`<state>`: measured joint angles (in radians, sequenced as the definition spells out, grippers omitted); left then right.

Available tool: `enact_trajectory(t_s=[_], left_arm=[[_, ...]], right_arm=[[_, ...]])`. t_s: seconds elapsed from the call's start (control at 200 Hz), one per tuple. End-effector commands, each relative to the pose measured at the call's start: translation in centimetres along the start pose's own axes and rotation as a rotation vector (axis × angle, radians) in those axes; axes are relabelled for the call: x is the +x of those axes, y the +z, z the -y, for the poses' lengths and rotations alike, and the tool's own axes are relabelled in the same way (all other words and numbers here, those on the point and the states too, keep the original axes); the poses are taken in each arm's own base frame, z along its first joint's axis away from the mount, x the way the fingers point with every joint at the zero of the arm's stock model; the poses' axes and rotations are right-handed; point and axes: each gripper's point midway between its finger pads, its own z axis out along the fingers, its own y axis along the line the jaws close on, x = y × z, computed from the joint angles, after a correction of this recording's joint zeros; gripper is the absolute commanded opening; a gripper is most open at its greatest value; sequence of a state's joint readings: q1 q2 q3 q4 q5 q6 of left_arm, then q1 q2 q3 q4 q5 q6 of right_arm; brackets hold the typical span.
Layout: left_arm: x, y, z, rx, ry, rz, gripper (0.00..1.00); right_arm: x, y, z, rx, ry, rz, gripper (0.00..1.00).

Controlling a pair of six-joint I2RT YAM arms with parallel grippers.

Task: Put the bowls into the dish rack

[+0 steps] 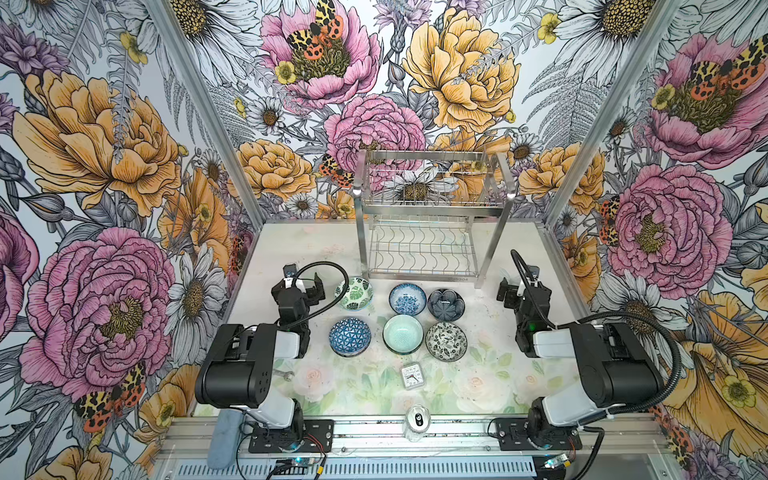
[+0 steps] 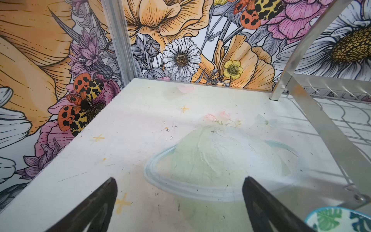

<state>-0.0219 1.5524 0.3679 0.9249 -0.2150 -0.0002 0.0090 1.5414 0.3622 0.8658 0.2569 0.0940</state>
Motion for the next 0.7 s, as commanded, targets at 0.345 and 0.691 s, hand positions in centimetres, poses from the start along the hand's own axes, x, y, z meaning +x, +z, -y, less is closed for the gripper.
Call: enact_trajectory(t_s=[0.345,0.691], left_arm=[[-0.88,0.17,0.19,0.028,-0.011,0.027,0.99],[-0.83,0.18,0.19,0.028,-0.01,0.026,0.99]], right_arm=[[-1.5,0.18,-0.07,0.004,0.021,0.045,1.0],[-1.59,0.19,-0.1,0.003,0.021,0.046,1.0]])
